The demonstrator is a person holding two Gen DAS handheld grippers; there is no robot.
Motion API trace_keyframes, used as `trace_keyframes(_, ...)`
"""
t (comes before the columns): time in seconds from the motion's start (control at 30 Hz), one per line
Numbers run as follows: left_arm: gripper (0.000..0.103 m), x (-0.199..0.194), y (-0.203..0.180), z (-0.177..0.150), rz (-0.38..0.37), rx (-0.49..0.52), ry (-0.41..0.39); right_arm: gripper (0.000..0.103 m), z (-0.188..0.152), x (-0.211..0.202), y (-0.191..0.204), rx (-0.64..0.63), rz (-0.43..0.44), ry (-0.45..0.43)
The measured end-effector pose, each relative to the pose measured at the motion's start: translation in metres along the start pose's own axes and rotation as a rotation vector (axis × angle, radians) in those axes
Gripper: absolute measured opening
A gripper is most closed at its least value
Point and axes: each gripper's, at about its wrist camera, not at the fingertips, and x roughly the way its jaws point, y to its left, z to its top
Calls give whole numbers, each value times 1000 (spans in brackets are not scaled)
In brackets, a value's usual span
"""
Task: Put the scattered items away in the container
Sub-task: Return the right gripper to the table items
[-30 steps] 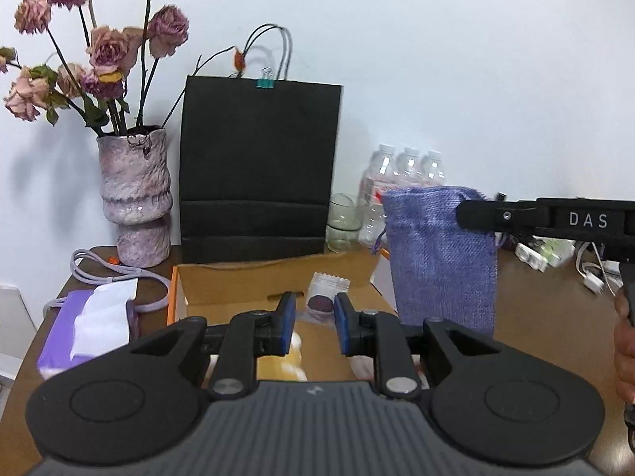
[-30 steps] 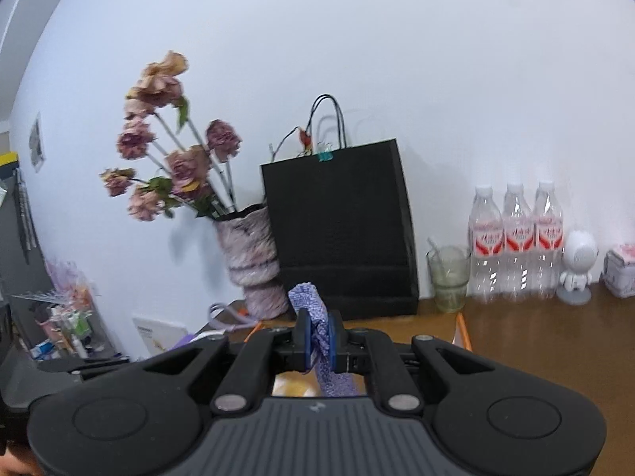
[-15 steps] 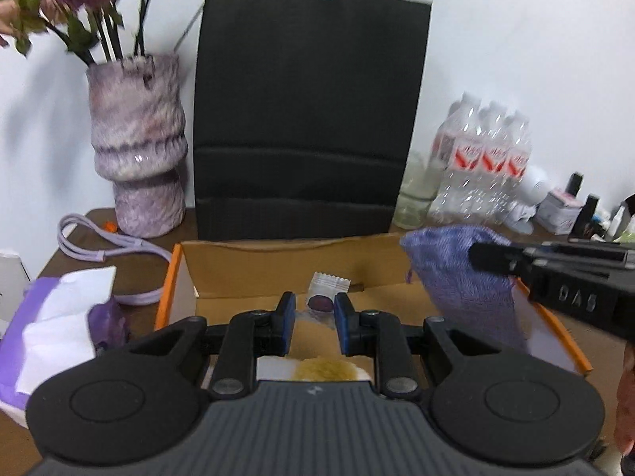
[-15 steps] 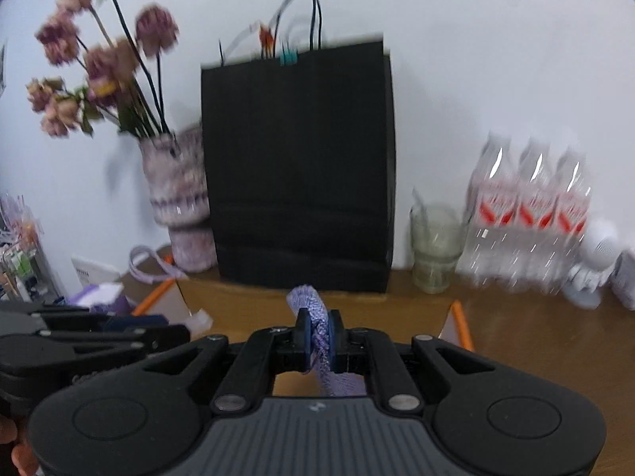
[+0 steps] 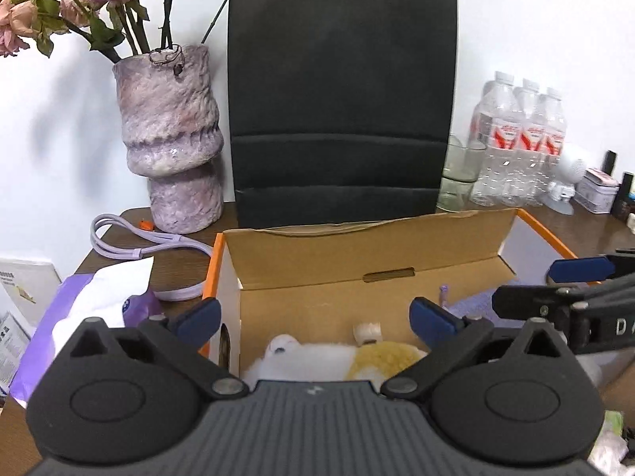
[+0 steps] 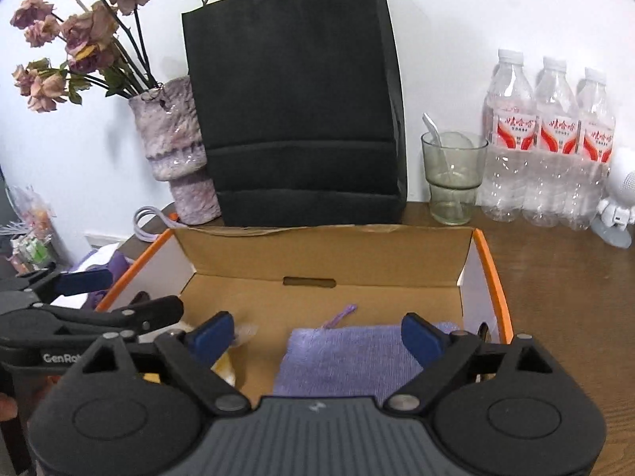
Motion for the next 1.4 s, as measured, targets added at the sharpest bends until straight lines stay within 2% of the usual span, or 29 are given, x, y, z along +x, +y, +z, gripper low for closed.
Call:
trace_keyframes(0.1, 103, -11, 0, 0, -2, 14, -8, 102, -1, -7, 2, -6, -7, -3)
trace_keyframes(0.47, 103, -62, 0, -6, -12, 36, -33, 103, -8, -52, 18, -49, -24, -20)
trace_keyframes(0.67, 103, -102, 4, -28, -34, 40, -42, 103, -30, -92, 24, -67, -29, -32)
trace_keyframes(0.83, 103, -135, 7, -64, -56, 43, -29, 103, -67, -124, 29, -82, -34, -19)
trace_keyframes(1.2, 103, -183, 10, -155, -86, -27, 11, 103, -188, -164, 49, -59, -30, 51)
trace_keyframes(1.4, 103, -188, 8, -181, -89, -77, 41, 102, -217, -163, 59, -42, -60, 58)
